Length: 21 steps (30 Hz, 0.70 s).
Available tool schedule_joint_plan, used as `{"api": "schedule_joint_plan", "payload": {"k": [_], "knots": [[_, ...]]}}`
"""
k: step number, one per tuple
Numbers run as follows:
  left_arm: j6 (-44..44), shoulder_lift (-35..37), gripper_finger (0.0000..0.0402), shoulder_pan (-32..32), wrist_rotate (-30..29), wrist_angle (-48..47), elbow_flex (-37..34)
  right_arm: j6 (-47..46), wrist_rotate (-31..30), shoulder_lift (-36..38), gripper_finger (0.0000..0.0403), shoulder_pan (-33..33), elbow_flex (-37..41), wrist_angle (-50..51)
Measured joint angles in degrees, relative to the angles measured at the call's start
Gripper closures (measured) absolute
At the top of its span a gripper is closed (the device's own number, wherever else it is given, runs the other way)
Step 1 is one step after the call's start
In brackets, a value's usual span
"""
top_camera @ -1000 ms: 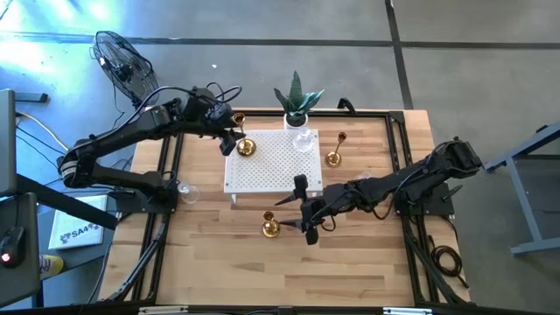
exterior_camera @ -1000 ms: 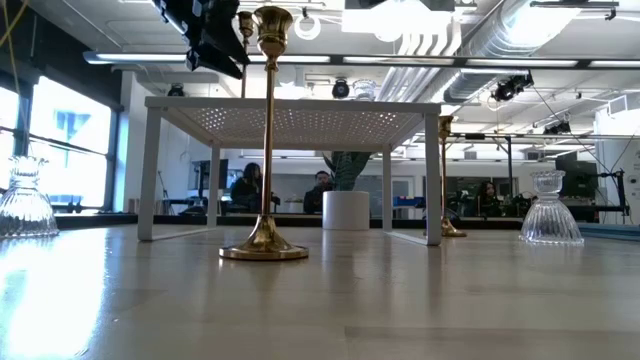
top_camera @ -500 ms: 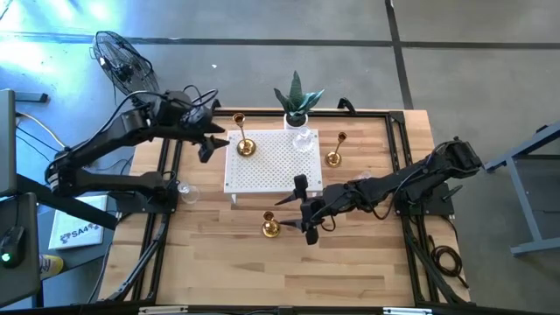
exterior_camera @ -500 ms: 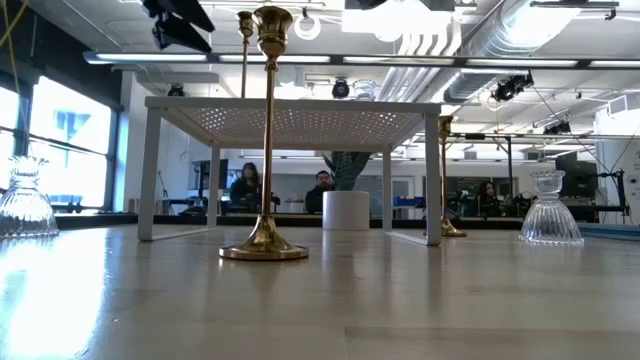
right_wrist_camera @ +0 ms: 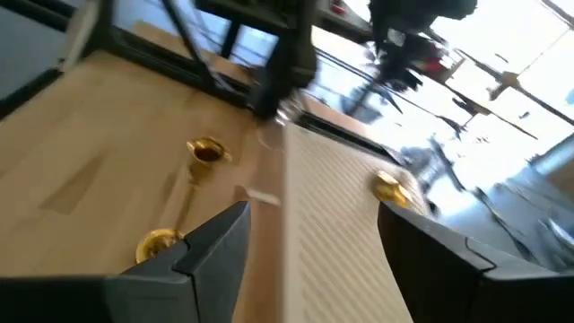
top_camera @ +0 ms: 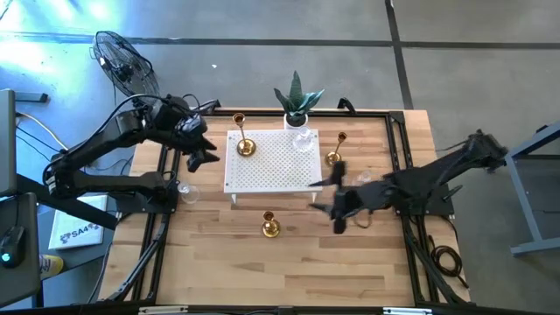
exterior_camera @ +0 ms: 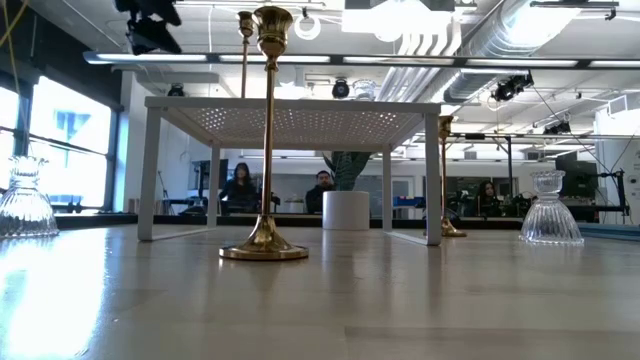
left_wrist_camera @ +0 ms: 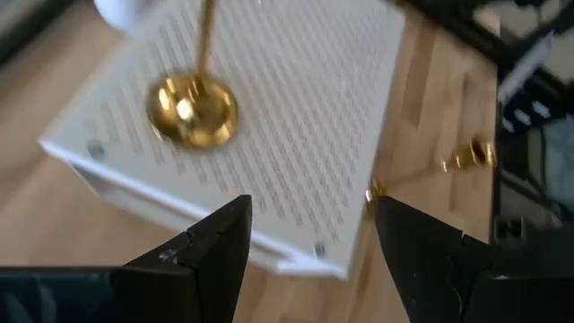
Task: Pick & Place candle stick holders
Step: Put the right transparent candle holder on the shelf aligned with the other transparent candle holder
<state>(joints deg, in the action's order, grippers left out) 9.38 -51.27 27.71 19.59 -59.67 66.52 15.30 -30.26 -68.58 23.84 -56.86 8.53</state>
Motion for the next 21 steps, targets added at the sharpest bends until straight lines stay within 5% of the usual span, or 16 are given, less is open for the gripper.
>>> {"api": "schedule_joint_plan", "payload": {"k": [7, 16, 21], "knots": [[-0.08, 1.46, 0.0169, 0.01, 0.42, -9.87, -0.02, -17.42, -11.51, 12.46, 0.0165, 6.99, -0.11, 16.8], [1.63, 4.11, 0.0169, 0.01, 0.82, -12.52, -0.02, -54.18, 0.74, 16.04, 0.0165, 8.59, -0.07, 47.76], [2.93, 5.07, 0.0169, 0.01, -0.34, -12.45, -0.04, -72.17, -0.45, 15.37, 0.0165, 7.32, -0.04, 60.43]]}}
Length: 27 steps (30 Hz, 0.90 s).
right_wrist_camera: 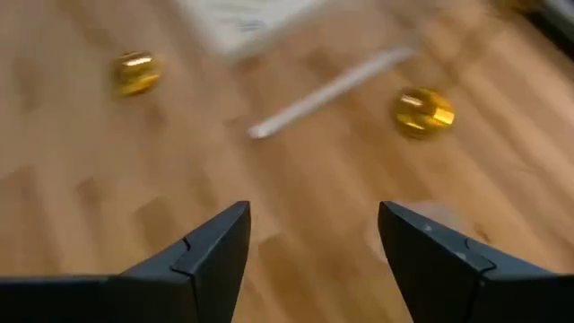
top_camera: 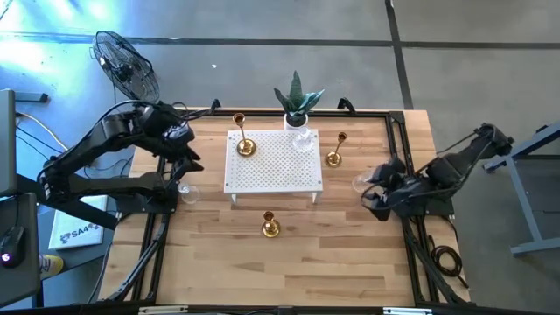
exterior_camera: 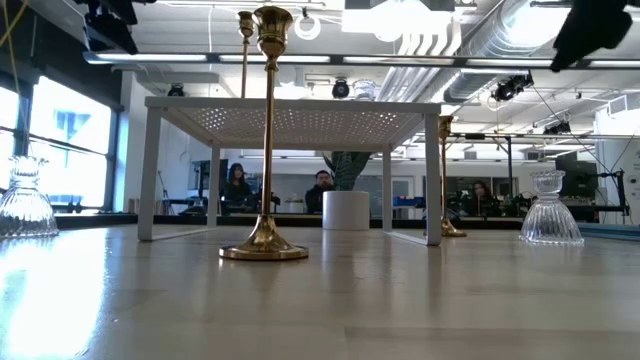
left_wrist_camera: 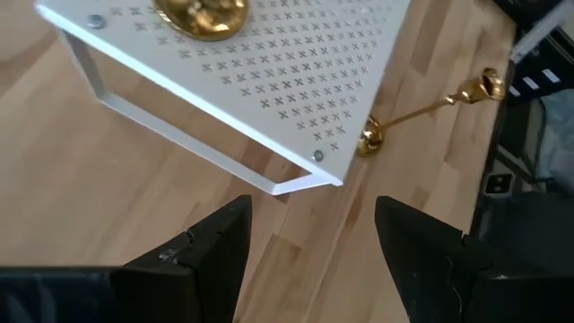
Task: Pick & Place candle stick holders
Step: Put the right transparent candle holder on the shelf aligned with the other transparent candle holder
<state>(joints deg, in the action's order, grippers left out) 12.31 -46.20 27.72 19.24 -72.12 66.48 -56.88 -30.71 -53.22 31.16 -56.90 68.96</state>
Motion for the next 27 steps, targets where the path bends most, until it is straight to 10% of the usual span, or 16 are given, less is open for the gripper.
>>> {"api": "schedule_joint_plan", "payload": {"k": [10, 27], "knots": [[1.05, 0.0, 0.0169, 0.0, -2.01, 3.35, -1.01, -23.89, -4.73, -3.57, 0.0165, -7.53, 1.84, 10.78], [-2.01, -0.04, 0.0169, -0.02, -1.81, 4.71, -5.86, -16.22, 6.48, -12.38, 0.0165, -16.33, 6.49, 1.58]]}}
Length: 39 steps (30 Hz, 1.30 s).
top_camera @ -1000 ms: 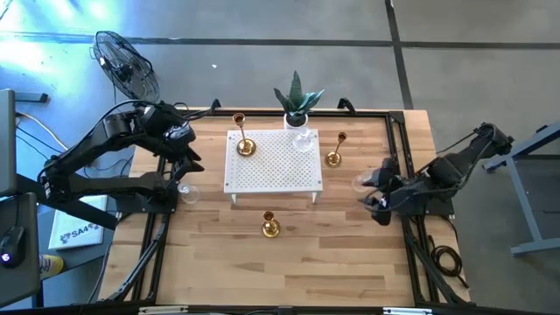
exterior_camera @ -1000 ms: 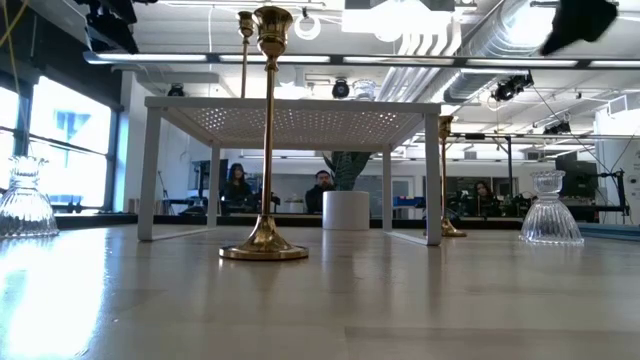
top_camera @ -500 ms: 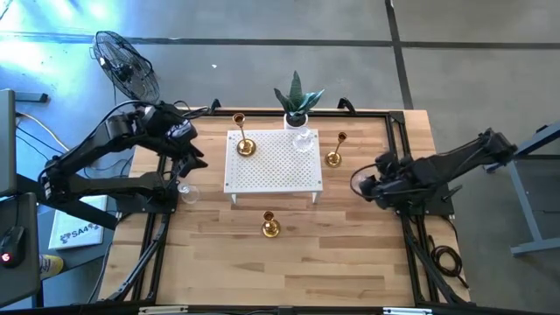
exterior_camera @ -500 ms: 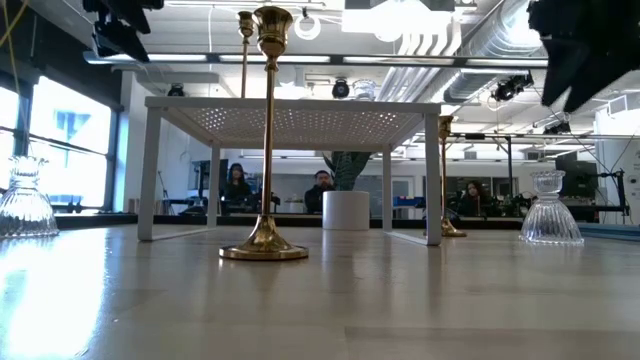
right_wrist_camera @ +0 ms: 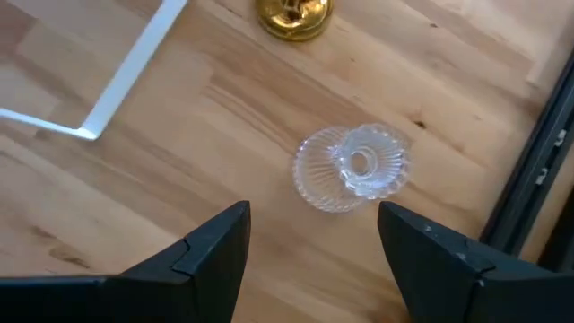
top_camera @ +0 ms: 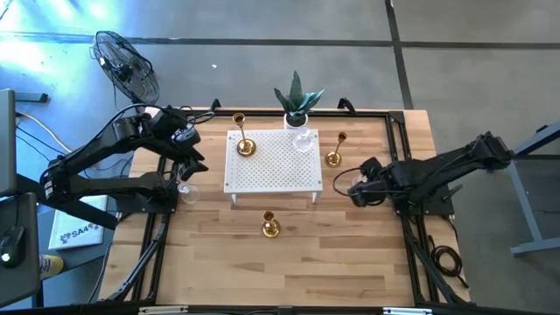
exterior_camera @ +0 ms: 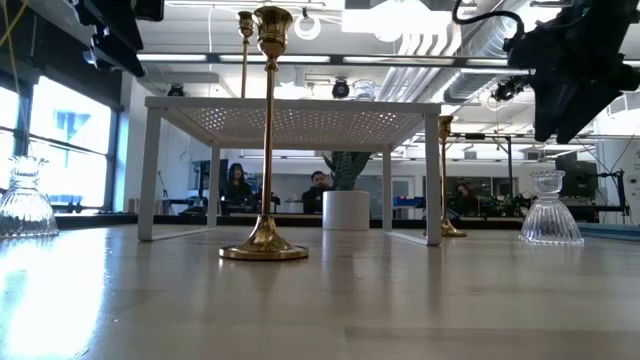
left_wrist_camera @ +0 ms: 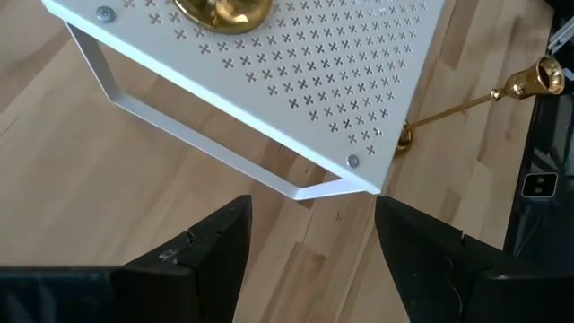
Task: Pick & Place candle stick holders
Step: Put the right transparent candle holder on the shelf aligned with the other transparent candle holder
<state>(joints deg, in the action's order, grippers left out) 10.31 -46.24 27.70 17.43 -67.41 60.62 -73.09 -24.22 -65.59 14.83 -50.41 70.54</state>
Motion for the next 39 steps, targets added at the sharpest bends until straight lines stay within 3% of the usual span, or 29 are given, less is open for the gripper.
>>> {"api": "schedule_joint_plan", "payload": {"k": [10, 21, 39], "knots": [[-1.03, 0.77, 0.0169, 0.02, -0.35, -3.17, 0.0, 2.96, 4.32, -0.8, 0.0165, -3.36, 0.0, 2.22], [0.88, 1.16, 0.0169, 0.0, -0.42, -4.46, 0.0, 3.86, 2.33, -0.78, 0.0165, -5.29, 0.03, 1.78], [1.55, 1.11, 0.0169, 0.0, -0.66, -6.5, 0.0, 18.01, 6.94, -0.78, 0.0165, -13.66, 9.05, -12.68]]}}
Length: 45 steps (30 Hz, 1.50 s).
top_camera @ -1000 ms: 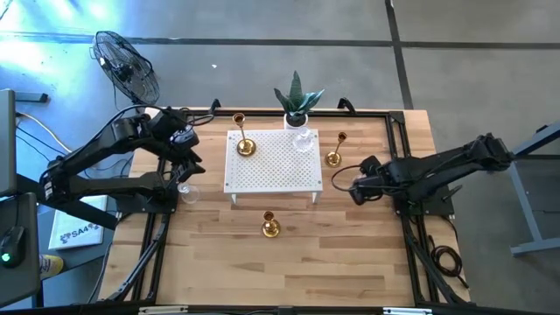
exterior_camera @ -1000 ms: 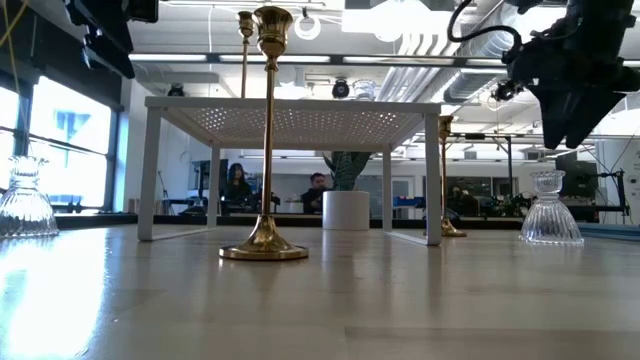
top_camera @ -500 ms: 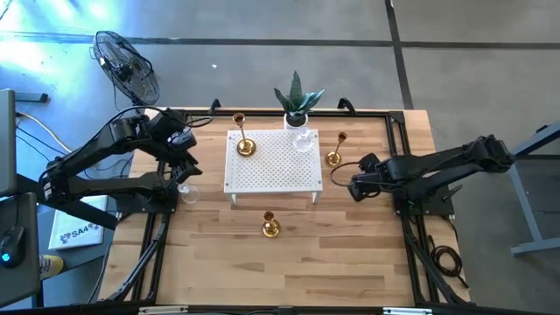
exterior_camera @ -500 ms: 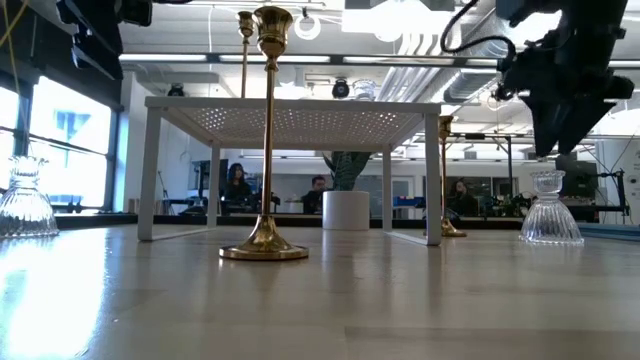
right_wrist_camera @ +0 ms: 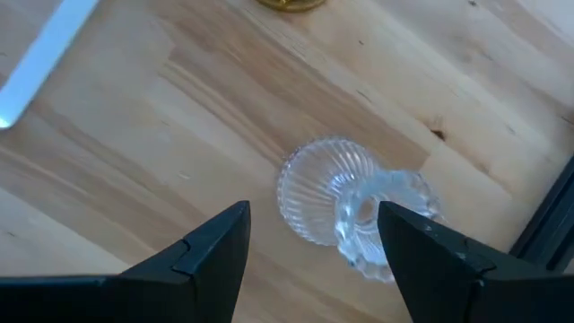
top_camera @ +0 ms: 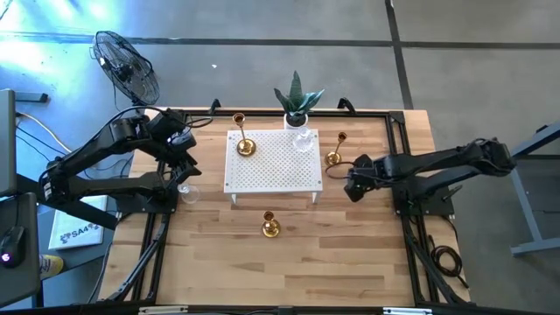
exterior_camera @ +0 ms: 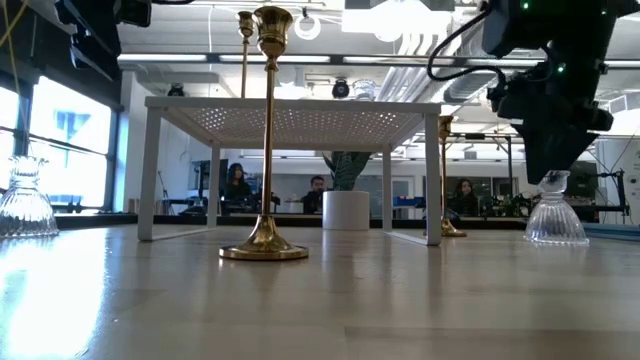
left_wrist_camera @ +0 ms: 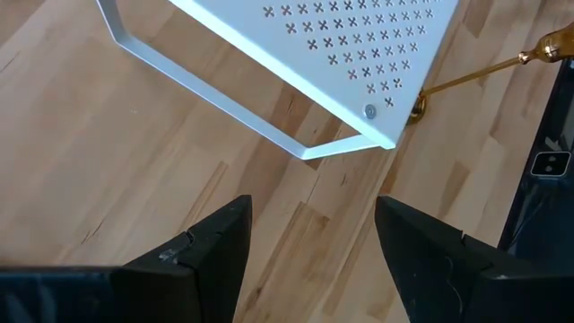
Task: Pick & Place candle stick holders
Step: Put the right transparent candle holder on the shelf aligned with the other transparent candle holder
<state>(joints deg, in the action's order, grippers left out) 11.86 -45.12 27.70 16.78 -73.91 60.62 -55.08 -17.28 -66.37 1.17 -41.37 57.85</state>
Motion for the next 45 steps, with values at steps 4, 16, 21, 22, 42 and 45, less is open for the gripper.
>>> {"api": "schedule_joint_plan", "payload": {"k": [4, 16, 21, 22, 42, 45], "knots": [[0.0, 0.0, 0.0169, 0.0, 0.0, 0.0, 0.0, 0.9, 1.42, 0.0, 0.0166, -1.32, 1.1, -0.44], [0.0, 0.0, 0.0169, 0.0, -3.94, -1.2, 0.0, 4.37, -0.32, 0.19, 0.0314, -1.97, 3.39, -0.33], [0.02, 0.0, 0.0169, 0.01, -5.77, -1.22, 0.0, 6.62, -0.31, 0.15, 0.0373, -1.9, 3.35, -0.25], [0.02, 0.0, 0.0169, 0.0, -5.82, -1.22, 0.0, 6.14, -0.39, 0.15, 0.0372, -1.9, 3.35, -0.23], [0.68, 4.23, 0.017, 0.02, -1.68, -1.14, 0.0, 5.47, -0.72, 0.03, 0.0379, 7.07, -3.05, -0.56], [1.02, 5.86, 0.017, 0.01, -1.45, -1.14, 0.0, 4.02, -2.64, 0.0, 0.0379, 8.75, -5.98, 4.56]]}}
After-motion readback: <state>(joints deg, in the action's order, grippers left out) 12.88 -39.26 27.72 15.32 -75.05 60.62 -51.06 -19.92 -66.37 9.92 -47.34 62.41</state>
